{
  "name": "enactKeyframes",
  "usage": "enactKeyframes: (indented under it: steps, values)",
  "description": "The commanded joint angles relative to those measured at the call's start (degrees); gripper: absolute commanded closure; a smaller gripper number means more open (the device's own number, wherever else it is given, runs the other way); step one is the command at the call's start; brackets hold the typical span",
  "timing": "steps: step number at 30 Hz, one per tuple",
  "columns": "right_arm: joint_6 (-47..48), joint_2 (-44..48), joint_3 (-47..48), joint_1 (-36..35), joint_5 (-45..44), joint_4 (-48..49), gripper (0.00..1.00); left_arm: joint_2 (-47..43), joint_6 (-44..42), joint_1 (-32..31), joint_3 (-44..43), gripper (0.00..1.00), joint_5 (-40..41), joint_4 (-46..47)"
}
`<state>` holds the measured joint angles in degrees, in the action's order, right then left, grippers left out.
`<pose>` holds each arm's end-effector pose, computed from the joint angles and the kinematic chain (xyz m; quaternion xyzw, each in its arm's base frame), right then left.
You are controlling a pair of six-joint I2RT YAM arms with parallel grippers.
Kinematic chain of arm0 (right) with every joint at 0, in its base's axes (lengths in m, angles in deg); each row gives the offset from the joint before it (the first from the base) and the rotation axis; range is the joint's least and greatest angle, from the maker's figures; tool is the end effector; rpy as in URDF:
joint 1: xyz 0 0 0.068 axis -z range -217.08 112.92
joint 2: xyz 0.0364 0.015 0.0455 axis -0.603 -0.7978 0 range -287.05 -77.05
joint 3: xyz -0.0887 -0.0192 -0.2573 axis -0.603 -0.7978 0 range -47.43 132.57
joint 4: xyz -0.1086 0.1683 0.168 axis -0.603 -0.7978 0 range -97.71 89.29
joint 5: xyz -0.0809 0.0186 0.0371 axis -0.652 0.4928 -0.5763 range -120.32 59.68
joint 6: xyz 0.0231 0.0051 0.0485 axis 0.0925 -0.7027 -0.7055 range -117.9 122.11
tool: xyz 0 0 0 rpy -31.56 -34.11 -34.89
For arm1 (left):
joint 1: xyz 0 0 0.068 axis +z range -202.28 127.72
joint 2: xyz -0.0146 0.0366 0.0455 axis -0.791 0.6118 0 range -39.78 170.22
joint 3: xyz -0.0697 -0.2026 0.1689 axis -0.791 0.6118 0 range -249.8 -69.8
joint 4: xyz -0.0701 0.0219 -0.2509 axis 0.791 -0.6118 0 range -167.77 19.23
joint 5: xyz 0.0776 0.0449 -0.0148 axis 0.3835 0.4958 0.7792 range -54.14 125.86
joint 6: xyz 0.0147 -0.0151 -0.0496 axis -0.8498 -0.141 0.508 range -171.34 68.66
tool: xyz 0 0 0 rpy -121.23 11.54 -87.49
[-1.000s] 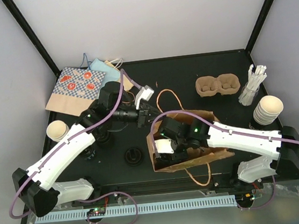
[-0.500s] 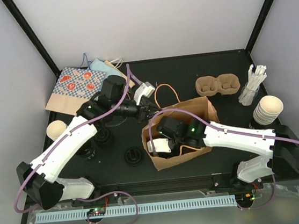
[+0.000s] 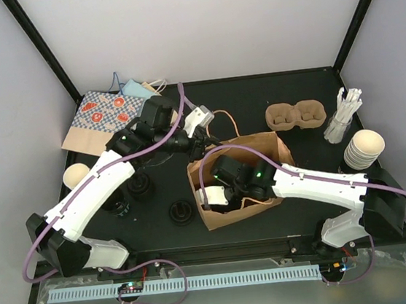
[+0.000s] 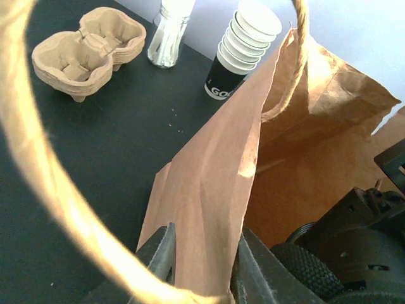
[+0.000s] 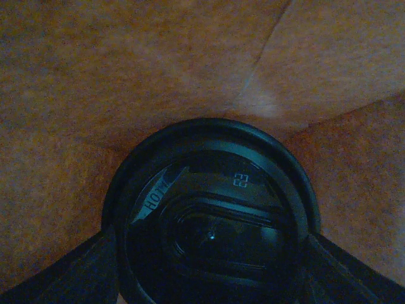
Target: Pack the takeout coffee
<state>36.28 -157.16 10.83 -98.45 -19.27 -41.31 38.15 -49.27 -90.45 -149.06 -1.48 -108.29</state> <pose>0.1257 0.2444 0.2415 -0.7312 0.6327 0.1466 0.2084 0.2153 -0.1966 0.3770 0.3995 0.7584 -0.4155 0.3043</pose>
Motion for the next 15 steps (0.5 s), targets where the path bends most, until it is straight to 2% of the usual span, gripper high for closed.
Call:
enactKeyframes:
  steps: [1,10,12,15]
  values:
    - [3.29,-4.41,-3.70,0.12,-6.75,-2.29,0.59,0.76,-4.35,-1.00,-4.09,0.70,3.42,-3.64]
    - [4.18,-5.24,-3.35,0.11,-11.88,-0.75,0.57,2.85,-11.55,-2.96,-9.77,0.72,10.31,-12.92]
    - [4.30,-5.24,-3.18,0.13,-11.57,-1.00,0.56,3.07,-11.90,-3.26,-10.15,0.77,11.62,-13.36]
    - [4.17,-4.59,-2.00,0.13,-10.38,-1.85,0.53,3.74,-11.89,-3.39,-10.69,0.90,12.09,-13.45]
